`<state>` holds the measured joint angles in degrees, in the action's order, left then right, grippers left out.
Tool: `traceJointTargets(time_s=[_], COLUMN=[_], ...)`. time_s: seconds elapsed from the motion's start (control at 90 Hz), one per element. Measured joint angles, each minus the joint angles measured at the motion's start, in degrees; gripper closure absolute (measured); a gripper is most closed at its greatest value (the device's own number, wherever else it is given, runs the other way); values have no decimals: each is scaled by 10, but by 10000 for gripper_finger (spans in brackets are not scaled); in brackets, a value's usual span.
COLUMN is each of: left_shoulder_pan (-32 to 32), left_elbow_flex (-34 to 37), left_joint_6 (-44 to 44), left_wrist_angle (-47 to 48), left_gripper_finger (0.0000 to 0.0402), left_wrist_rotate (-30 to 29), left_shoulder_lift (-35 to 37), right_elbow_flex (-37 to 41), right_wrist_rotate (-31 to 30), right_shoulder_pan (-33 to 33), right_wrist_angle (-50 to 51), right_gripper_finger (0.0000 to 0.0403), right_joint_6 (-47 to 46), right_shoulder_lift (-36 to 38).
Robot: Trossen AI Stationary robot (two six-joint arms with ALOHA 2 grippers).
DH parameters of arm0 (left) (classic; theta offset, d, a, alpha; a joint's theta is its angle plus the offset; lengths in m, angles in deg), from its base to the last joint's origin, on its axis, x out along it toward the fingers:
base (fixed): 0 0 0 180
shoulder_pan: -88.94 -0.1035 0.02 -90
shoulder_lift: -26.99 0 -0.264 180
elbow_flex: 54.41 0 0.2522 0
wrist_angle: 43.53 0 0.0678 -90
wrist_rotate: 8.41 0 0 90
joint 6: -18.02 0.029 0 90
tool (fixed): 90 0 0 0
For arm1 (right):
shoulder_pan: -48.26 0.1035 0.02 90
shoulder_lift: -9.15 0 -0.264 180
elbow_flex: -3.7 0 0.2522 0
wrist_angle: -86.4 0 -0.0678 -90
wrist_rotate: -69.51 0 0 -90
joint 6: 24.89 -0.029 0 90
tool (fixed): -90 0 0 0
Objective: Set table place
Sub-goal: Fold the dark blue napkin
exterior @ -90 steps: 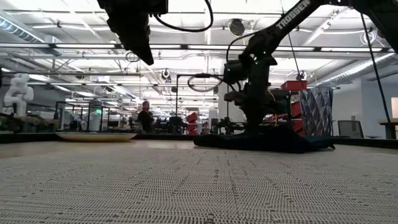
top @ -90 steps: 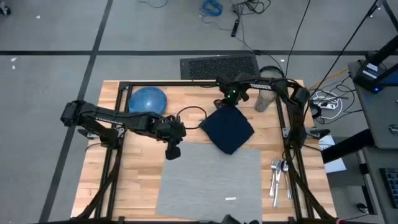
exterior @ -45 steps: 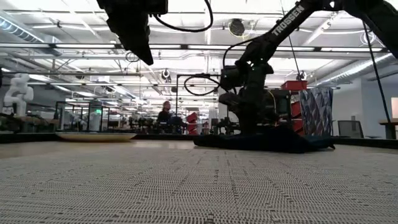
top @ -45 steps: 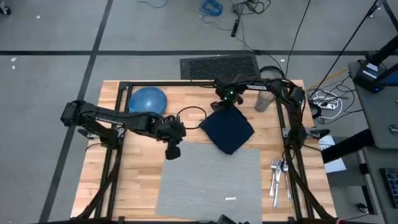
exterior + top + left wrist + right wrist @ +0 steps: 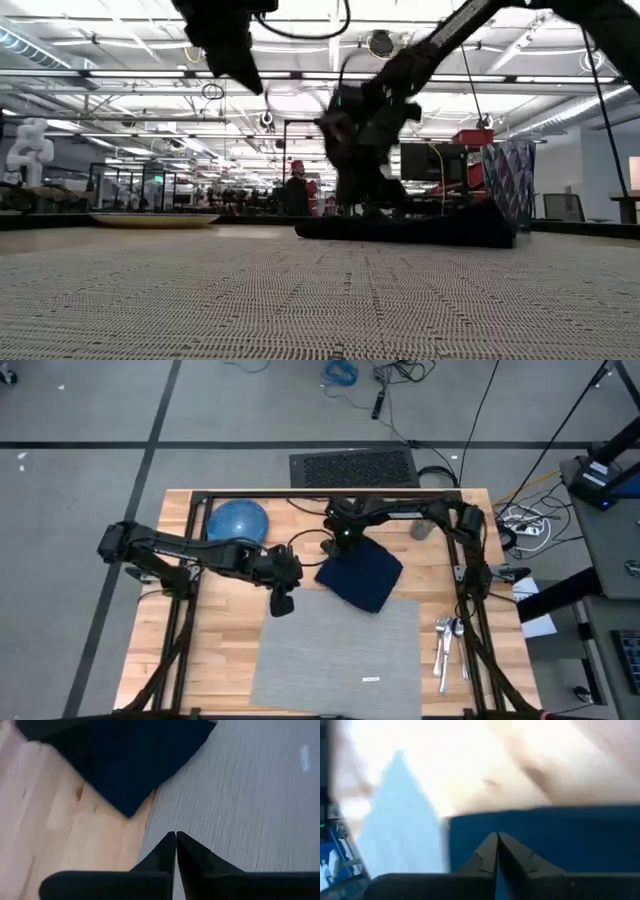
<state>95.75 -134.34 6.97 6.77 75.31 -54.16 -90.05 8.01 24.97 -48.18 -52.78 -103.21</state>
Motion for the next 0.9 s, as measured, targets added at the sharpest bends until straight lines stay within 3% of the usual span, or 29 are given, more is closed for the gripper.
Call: traceJointTargets(time_s=[0.122, 0.244, 0.5, 0.656, 0.9], left_shoulder_pan=[-13, -39, -103, -137, -172], left_elbow_flex=[-1, -1, 0, 0, 0], left_joint_6=[43, 61, 74, 78, 101], left_wrist_angle=[-61, -101, -154, -168, -178], left_gripper_finger=[402, 402, 402, 402, 402], left_wrist_rotate=[8, 59, 142, 185, 203], left_shoulder_lift=[-10, -49, -146, -179, -190], right_elbow_flex=[0, 0, 3, 54, 152], right_wrist_rotate=[-123, -244, -376, -392, -406], right_shoulder_pan=[25, 58, 127, 171, 249], right_wrist_angle=[88, 192, 281, 282, 243], right_gripper_finger=[403, 403, 403, 403, 403], right_joint_6=[21, 39, 5, -57, -156], right_shoulder_lift=[67, 135, 245, 319, 430])
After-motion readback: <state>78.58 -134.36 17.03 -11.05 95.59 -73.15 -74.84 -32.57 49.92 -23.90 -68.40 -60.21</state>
